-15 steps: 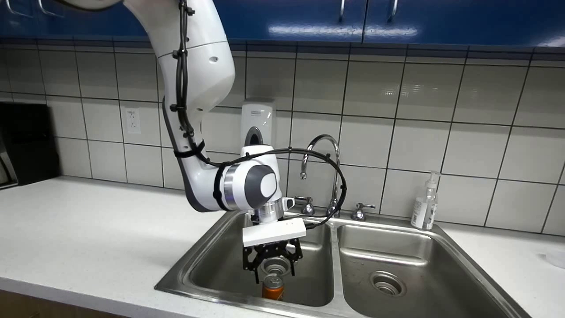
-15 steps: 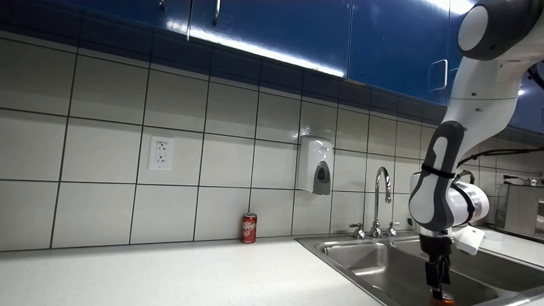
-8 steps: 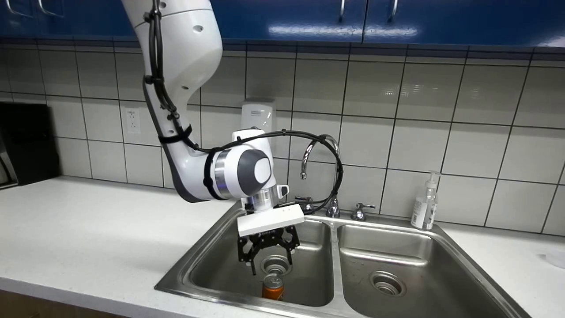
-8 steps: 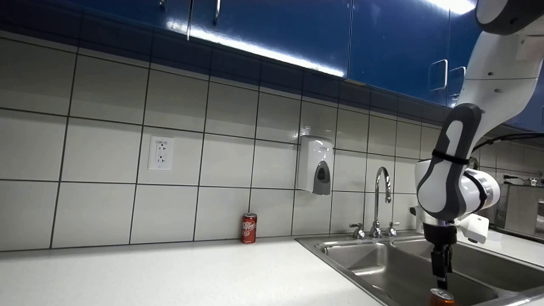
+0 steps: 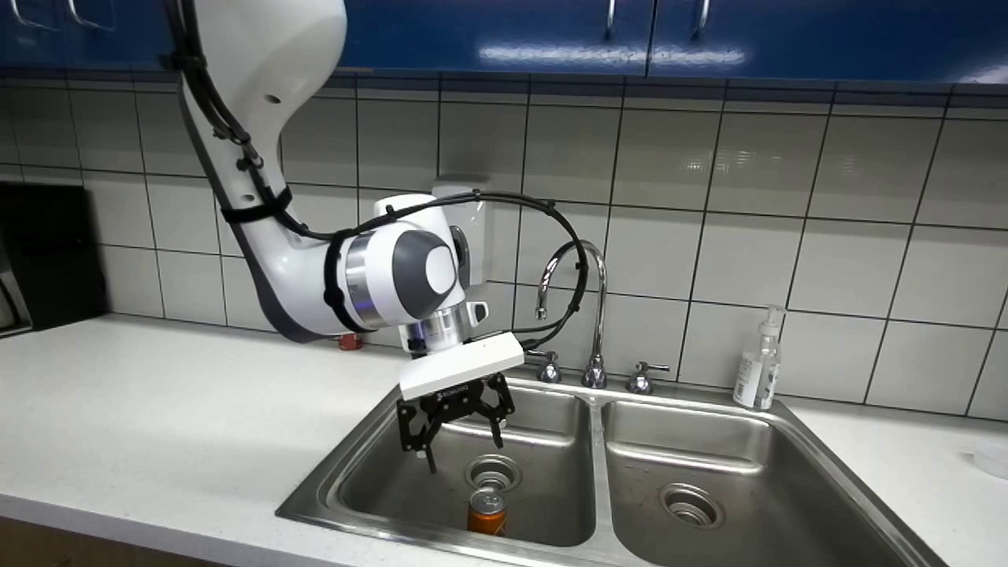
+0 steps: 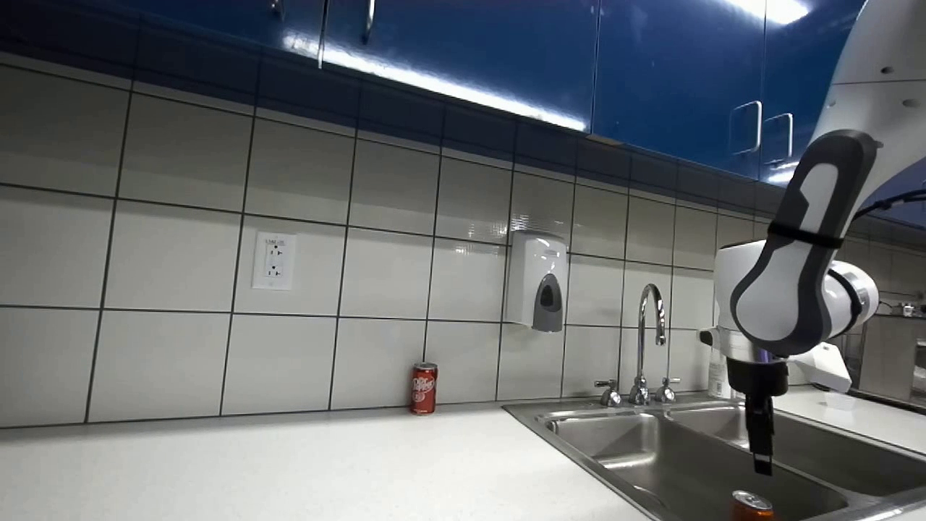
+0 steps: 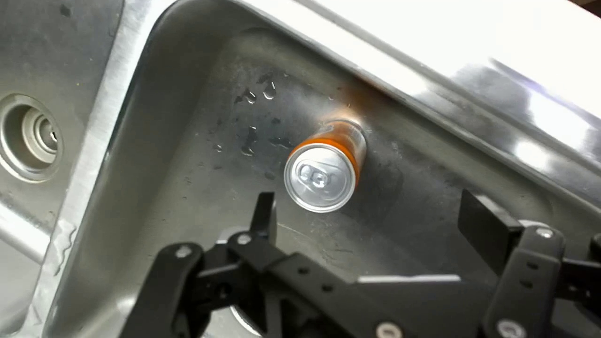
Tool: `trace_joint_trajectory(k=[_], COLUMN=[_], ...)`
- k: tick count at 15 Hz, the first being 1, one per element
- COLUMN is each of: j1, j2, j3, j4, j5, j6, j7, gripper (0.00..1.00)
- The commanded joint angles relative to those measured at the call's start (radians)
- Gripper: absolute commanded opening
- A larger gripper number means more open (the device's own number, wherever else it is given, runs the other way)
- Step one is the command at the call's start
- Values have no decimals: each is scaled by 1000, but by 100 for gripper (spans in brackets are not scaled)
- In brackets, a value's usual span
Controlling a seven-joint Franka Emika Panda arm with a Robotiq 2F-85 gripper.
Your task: Put the Fanta can inside the left part of the sink
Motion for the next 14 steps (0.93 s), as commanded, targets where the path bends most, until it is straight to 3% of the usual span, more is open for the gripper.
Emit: trace_joint_trajectory(k=[1,7,14], j1=[27,74,179], j2=[-132,-245,-380], j3=[1,30,100], j4=[-84,-136,-173], j5=[-34,34,239], j6=[-35,-87,-267], j7=[-6,2,71], gripper=[100,100,100])
